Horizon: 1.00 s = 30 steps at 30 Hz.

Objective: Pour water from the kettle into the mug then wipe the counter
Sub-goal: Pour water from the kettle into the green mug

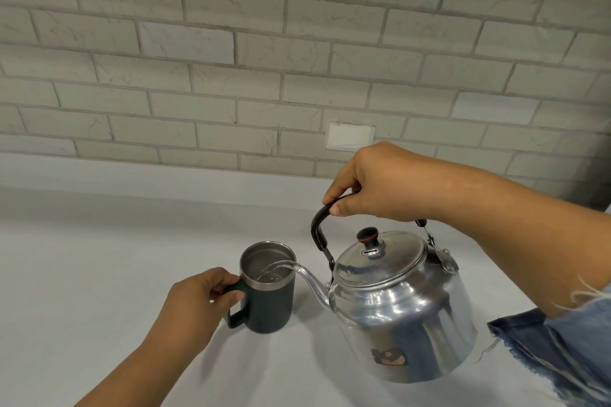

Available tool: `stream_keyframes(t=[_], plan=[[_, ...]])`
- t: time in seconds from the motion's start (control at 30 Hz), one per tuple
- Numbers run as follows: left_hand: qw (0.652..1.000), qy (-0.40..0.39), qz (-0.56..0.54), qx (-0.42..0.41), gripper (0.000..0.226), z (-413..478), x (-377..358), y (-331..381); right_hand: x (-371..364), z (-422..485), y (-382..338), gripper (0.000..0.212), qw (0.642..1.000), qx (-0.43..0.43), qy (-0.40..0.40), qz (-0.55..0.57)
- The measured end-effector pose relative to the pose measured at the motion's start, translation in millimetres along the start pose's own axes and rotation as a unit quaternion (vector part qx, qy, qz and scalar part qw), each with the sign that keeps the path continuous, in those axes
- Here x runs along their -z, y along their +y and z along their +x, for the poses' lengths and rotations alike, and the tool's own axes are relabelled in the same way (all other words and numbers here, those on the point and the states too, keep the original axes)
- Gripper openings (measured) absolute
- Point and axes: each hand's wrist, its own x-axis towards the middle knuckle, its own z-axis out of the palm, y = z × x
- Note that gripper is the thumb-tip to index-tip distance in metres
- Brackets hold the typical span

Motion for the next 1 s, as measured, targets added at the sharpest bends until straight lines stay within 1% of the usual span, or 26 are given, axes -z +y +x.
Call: stream_keyframes(t=[0.3, 0.6, 1.0], plan=[[1.000, 0.004, 0.006, -0.007, 0.015, -1, 0, 0, 3, 0, -1, 0.022, 1.000, 0.005, 0.002, -0.016], [1.000, 0.005, 0.011, 0.001, 0.011, -1, -1, 1, 6, 1, -3, 0.020, 1.000, 0.004, -0.001, -0.026], [1.000, 0.006, 0.016, 0.009, 0.014, -1, -1, 3, 15, -1, -12, 0.020, 0.999, 0.015, -0.005, -0.050]])
